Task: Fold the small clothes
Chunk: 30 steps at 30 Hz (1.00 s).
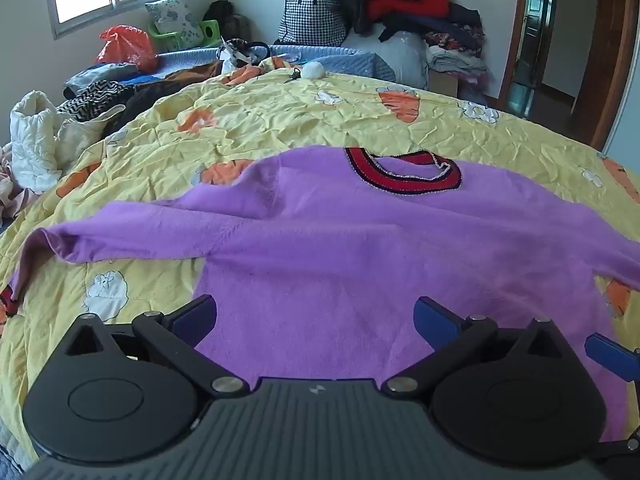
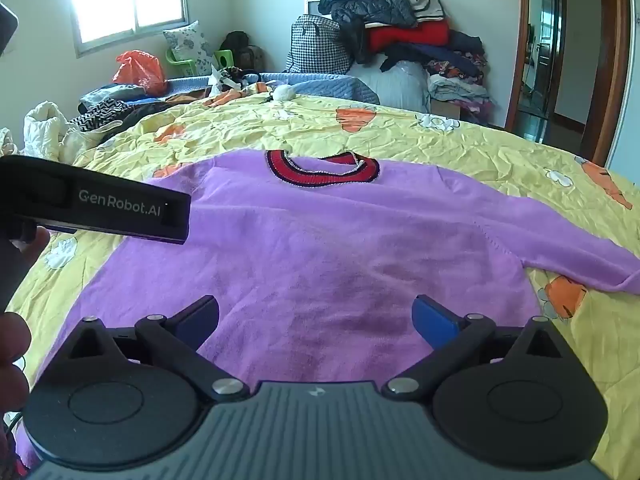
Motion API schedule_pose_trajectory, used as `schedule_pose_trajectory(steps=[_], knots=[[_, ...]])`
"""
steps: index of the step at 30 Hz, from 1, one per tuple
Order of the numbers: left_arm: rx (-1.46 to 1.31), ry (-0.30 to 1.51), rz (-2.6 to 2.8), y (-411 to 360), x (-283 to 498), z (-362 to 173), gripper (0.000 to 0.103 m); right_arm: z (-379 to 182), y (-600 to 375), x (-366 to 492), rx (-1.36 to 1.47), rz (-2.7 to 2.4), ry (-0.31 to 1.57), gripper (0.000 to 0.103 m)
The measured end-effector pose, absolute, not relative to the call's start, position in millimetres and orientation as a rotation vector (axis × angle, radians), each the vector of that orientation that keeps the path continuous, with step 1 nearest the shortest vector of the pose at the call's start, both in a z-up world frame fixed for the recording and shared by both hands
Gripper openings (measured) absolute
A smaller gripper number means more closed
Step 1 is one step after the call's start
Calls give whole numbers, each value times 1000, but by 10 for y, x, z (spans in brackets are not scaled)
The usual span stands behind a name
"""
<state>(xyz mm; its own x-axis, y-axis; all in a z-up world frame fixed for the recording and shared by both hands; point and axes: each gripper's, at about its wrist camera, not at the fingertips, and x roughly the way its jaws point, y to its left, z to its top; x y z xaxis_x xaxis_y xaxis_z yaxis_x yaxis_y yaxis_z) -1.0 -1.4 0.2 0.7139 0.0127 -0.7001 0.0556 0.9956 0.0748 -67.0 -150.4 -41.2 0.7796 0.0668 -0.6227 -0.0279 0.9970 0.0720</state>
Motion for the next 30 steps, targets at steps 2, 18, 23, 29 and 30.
schedule_pose_trajectory(steps=[2, 18, 23, 29, 30], knots=[[105, 758, -23, -30, -42, 14, 103, -426, -1504, -672, 61, 54, 667, 103], [82, 800, -52, -1, -42, -17, 103, -407, -1475, -682, 64, 65, 684, 103], [94, 807, -63, -18, -39, -30, 103, -417, -1512, -680, 69, 53, 692, 103], [109, 808, -83, -51, -21, -65, 103, -442, -1582, -645, 69, 37, 700, 103], [120, 804, -85, -66, -24, -71, 103, -445, -1599, -639, 73, 29, 702, 103]])
